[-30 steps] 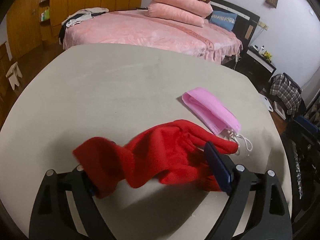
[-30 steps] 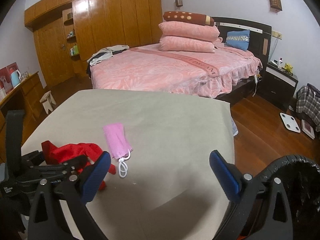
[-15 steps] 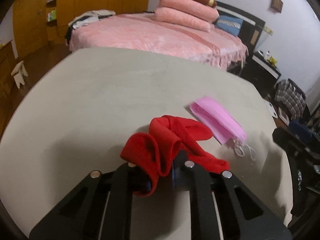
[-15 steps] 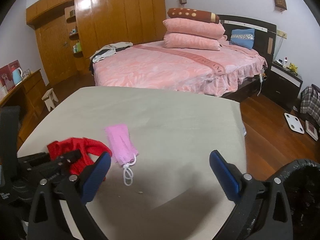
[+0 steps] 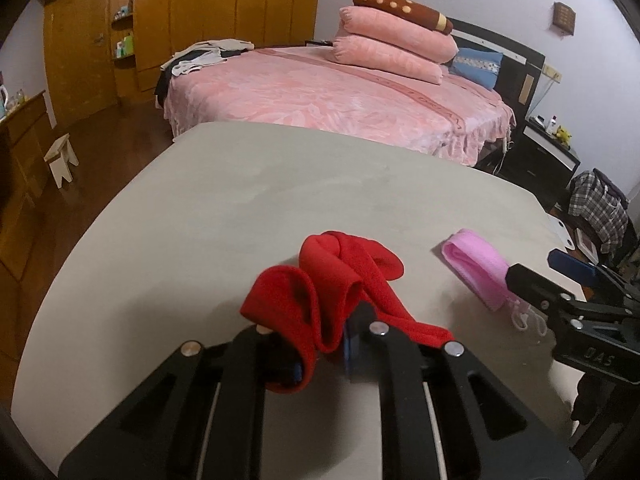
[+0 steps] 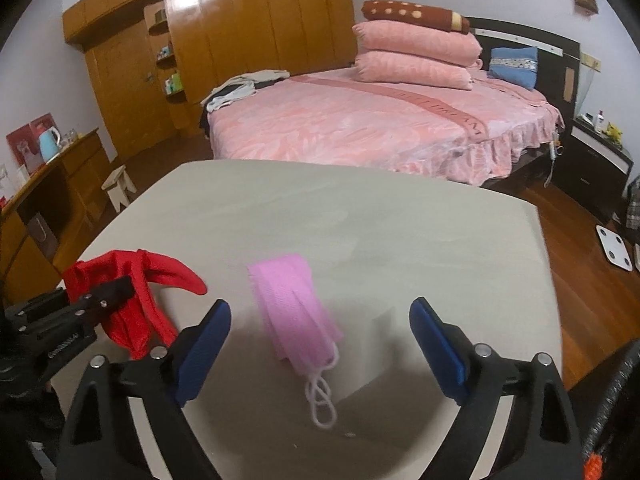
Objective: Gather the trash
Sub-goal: 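Grasp the pink pouch with the right tool while the left tool holds the red glove, then carry the red glove and pink pouch over the bin with both tools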
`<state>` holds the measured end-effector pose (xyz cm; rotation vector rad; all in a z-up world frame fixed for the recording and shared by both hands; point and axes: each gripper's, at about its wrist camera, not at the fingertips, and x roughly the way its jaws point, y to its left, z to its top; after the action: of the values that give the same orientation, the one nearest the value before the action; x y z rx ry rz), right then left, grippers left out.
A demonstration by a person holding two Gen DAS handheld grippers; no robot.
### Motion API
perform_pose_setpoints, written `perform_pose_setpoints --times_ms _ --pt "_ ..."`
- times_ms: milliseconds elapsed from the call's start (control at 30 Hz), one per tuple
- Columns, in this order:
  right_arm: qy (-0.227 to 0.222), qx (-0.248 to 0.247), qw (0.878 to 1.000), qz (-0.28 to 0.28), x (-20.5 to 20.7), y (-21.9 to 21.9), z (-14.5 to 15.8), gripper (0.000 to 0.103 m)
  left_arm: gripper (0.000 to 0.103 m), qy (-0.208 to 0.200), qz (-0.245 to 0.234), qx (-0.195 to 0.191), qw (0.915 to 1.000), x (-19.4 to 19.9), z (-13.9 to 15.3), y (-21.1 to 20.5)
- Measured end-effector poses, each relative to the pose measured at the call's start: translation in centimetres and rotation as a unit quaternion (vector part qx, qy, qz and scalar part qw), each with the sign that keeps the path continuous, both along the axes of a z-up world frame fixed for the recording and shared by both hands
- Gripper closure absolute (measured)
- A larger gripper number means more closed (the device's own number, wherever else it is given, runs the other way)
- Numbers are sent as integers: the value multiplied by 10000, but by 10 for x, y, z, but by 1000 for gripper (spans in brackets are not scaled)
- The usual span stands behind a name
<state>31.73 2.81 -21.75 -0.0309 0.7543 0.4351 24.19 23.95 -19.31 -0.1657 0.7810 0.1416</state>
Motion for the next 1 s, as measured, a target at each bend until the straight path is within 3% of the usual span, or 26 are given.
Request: perform_pose_setpoints --times_ms 267,367,533,633,1000 --pt "259 -196 9993 169 4 18 -13 28 91 -34 57 -14 10000 -2 -1 11" --pt "394 -213 9985 307 6 22 -16 43 91 -70 77 -38 9999 -3 1 15" --pt "429 -181 9979 449 -1 26 -17 76 90 -163 76 -39 9998 -6 7 14" --pt "362 -140 9980 489 -10 25 -12 80 90 -237 56 -43 9997 -11 12 12" --pt "127 106 9989 444 -26 11 22 80 90 -456 -19 -16 9990 -24 38 -3"
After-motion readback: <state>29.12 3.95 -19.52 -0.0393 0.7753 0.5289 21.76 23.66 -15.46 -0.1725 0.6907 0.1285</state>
